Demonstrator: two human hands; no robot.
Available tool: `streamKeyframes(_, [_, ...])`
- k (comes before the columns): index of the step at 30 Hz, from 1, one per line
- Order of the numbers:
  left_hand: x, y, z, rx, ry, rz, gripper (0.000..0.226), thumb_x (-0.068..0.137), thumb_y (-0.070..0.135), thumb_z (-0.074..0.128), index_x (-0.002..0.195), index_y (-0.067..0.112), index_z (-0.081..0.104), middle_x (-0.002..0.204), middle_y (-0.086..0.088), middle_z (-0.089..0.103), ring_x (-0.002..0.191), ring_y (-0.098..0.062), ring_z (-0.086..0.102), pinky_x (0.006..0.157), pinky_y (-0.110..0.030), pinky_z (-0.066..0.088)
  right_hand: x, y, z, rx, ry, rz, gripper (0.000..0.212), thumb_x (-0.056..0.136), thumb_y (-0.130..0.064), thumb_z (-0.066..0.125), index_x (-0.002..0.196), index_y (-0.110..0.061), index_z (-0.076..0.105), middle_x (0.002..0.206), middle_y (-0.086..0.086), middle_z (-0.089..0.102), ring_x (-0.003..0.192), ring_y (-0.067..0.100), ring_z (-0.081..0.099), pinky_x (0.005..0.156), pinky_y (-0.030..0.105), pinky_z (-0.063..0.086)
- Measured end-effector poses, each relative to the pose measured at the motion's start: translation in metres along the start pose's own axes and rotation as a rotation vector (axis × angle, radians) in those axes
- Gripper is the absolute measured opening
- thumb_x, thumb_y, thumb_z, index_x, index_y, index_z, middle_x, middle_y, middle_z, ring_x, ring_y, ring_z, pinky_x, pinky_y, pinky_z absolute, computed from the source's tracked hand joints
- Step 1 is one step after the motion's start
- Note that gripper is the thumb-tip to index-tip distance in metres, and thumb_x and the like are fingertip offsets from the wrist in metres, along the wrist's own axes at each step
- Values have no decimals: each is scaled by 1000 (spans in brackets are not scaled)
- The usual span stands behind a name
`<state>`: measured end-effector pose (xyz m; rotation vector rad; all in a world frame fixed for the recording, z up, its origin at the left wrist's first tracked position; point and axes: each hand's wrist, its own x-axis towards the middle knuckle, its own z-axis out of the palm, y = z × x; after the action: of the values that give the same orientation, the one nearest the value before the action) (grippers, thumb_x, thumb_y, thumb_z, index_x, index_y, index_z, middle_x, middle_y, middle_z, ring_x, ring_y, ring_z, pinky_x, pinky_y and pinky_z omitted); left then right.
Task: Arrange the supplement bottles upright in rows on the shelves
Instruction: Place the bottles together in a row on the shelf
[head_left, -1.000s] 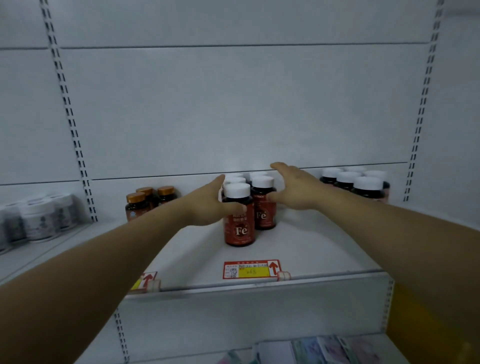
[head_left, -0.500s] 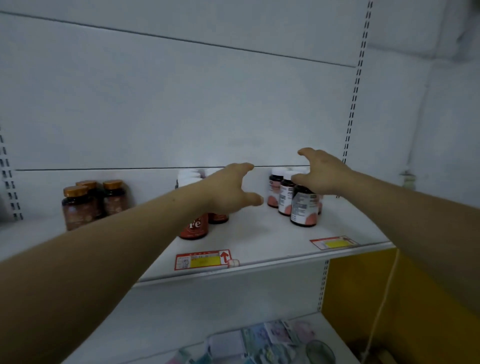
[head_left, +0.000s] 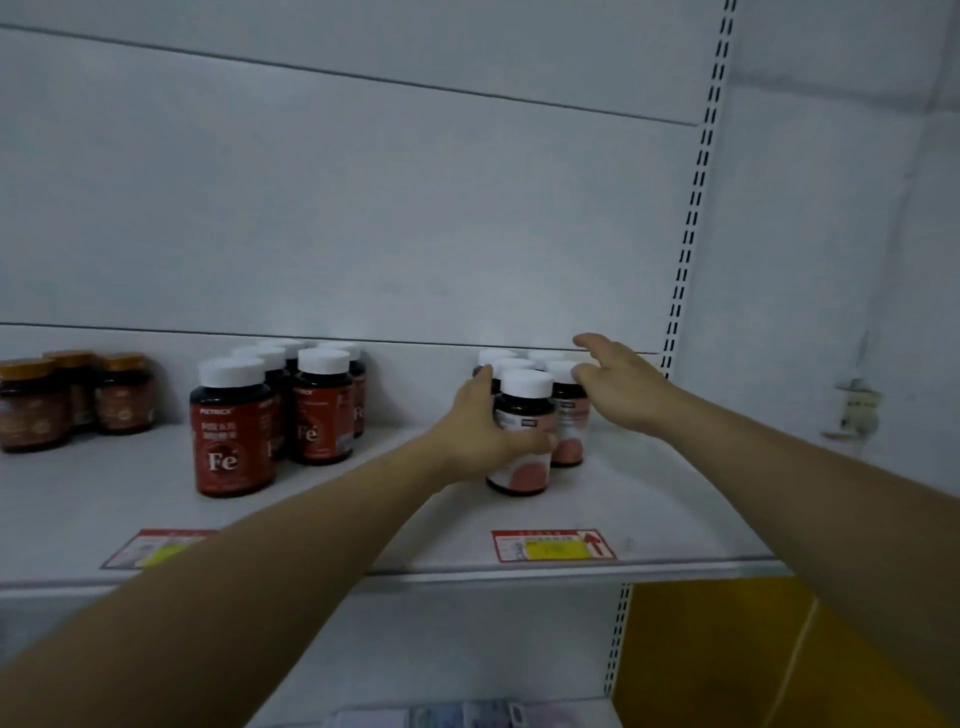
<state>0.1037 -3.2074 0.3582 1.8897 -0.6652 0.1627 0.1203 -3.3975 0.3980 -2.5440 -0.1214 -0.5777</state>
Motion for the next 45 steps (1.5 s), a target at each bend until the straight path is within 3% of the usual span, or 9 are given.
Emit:
streamKeyframes(4, [5, -7, 19, -113, 56, 26, 71, 72, -7, 73, 122, 28, 36, 104, 2, 60, 82, 4, 64, 65, -11, 50, 5, 24, 14, 71, -116, -95, 70, 83, -20, 62, 144, -24, 28, 125, 1, 48, 92, 15, 47, 63, 15, 37])
streamKeyframes(6, [5, -10, 19, -126, 56, 16, 75, 74, -12, 69, 127, 27, 32, 104, 2, 60, 78, 7, 64, 62, -10, 49, 8, 31, 22, 94, -118, -133, 73, 82, -22, 65, 143, -25, 25, 118, 3, 53, 90, 18, 52, 64, 22, 39])
streamKeyframes(15, [8, -24, 12, -9, 53, 1, 77, 77, -4, 67, 127, 45, 33, 102, 21, 63, 91, 8, 62, 67, -8, 47, 20, 39, 34, 110, -88, -202, 73, 82, -31, 67, 141, -27, 26, 123, 10, 51, 105, 29, 55, 90, 43, 47])
streamKeyframes(23, [10, -29, 5, 73, 11, -42, 81, 78, 11, 69, 139, 45, 27, 109, 22, 63, 100, 4, 60, 80, -14, 49, 23, 40, 36, 122, -79, -200, 77, 77, -34, 70, 140, -28, 26, 118, 9, 51, 98, 27, 57, 83, 38, 49])
streamKeyframes(27, [12, -29, 3, 85, -15, -59, 82, 80, 13, 68, 140, 46, 23, 102, 29, 62, 93, 14, 58, 69, -3, 45, 24, 40, 34, 120, -95, -166, 79, 76, -34, 69, 141, -29, 25, 121, 9, 49, 98, 27, 57, 81, 38, 50])
streamKeyframes(32, [12, -29, 5, 13, -15, -54, 79, 80, 8, 70, 134, 46, 26, 109, 23, 57, 92, 12, 60, 67, -6, 47, 28, 38, 32, 101, -115, -160, 82, 73, -35, 71, 140, -28, 25, 127, 8, 44, 104, 26, 54, 86, 38, 48])
streamKeyframes(35, [18, -18, -2, 0, 34, -121, 87, 78, 23, 74, 139, 45, 16, 113, 31, 43, 94, 7, 56, 76, -11, 44, 33, 36, 26, 100, -115, -167, 90, 70, -39, 74, 143, -28, 22, 137, 7, 38, 111, 26, 50, 88, 37, 47])
streamKeyframes(39, [34, -4, -13, 85, 4, -198, 104, 79, 35, 71, 149, 34, -6, 147, 7, 30, 121, -12, 41, 94, -28, 36, 42, 32, 17, 95, -187, -182, 99, 68, -44, 77, 147, -29, 18, 144, 3, 32, 111, 21, 47, 82, 29, 42])
streamKeyframes(45, [40, -4, -15, 78, -32, -211, 95, 82, 44, 65, 150, 32, -1, 152, 4, 26, 122, -9, 36, 98, -29, 35, 56, 26, 10, -6, -297, -150, 100, 67, -39, 75, 149, -30, 17, 146, 2, 33, 125, 23, 41, 91, 32, 41])
